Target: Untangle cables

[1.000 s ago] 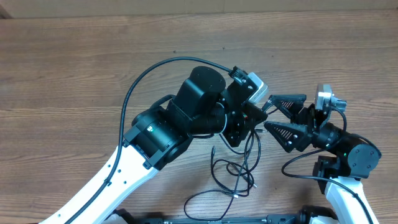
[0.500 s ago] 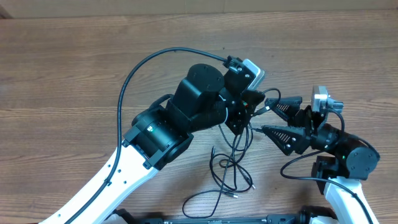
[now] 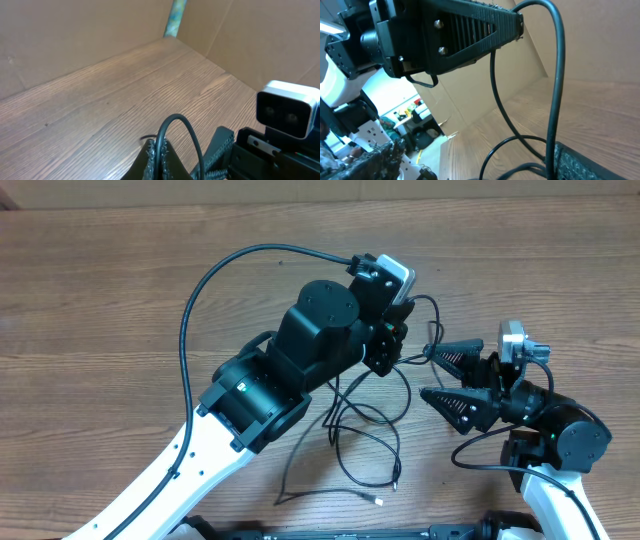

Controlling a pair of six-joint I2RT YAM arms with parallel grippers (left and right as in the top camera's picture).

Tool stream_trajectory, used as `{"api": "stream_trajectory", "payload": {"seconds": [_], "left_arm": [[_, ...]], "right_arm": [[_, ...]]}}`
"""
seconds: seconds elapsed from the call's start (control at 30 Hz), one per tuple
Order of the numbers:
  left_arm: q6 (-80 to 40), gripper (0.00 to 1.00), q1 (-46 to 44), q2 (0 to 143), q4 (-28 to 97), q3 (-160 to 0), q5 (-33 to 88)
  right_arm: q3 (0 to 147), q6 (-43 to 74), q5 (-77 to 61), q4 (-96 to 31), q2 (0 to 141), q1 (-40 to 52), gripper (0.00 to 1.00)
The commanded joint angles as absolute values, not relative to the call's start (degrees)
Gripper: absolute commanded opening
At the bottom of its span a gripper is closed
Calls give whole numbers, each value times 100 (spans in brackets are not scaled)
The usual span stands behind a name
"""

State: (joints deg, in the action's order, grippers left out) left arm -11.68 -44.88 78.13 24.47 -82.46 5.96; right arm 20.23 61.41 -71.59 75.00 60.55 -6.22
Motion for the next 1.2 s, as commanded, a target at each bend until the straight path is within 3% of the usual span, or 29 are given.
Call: {"api": "stream_trajectory", "payload": {"seconds": [0.0, 0.2, 0.43, 0.5, 0.53, 0.57, 0.63, 0.67, 0.83, 1.17], "left_arm": [[-1157, 4, -4458, 7797, 2536, -8340, 438], [-875, 4, -4458, 7778, 2727, -8340, -1], [-884, 5, -4458, 7767, 3129, -8340, -2517], [-880, 21, -4458, 7767, 3227, -8340, -3203], [-878, 34, -4458, 7767, 3284, -8340, -3498], [-875, 59, -4458, 7767, 3369, -8340, -3780], [-873, 81, -4458, 7767, 3481, -8340, -3916], [-873, 100, -4458, 7767, 3618, -8340, -3940], [-886, 100, -4460, 7767, 4047, -8340, -3909], [-2053, 100, -4458, 7767, 6195, -8335, -3151]], "right_arm": [[2064, 6167, -7153, 7535, 6047, -576, 93], [2064, 6154, -7148, 7509, 6047, -681, 100], [2064, 6173, -7175, 7120, 6047, -1002, 100], [2064, 6173, -7177, 7124, 6047, -1022, 100], [2064, 6173, -7177, 7122, 6047, -1022, 100], [2064, 6173, -7192, 7124, 6047, -1022, 100], [2064, 6173, -7192, 7122, 6047, -1022, 100], [2064, 6173, -7194, 7124, 6047, -1022, 100], [2064, 6173, -7236, 7122, 6047, -1022, 100], [2064, 6167, -7284, 6851, 6047, -1022, 100]]}}
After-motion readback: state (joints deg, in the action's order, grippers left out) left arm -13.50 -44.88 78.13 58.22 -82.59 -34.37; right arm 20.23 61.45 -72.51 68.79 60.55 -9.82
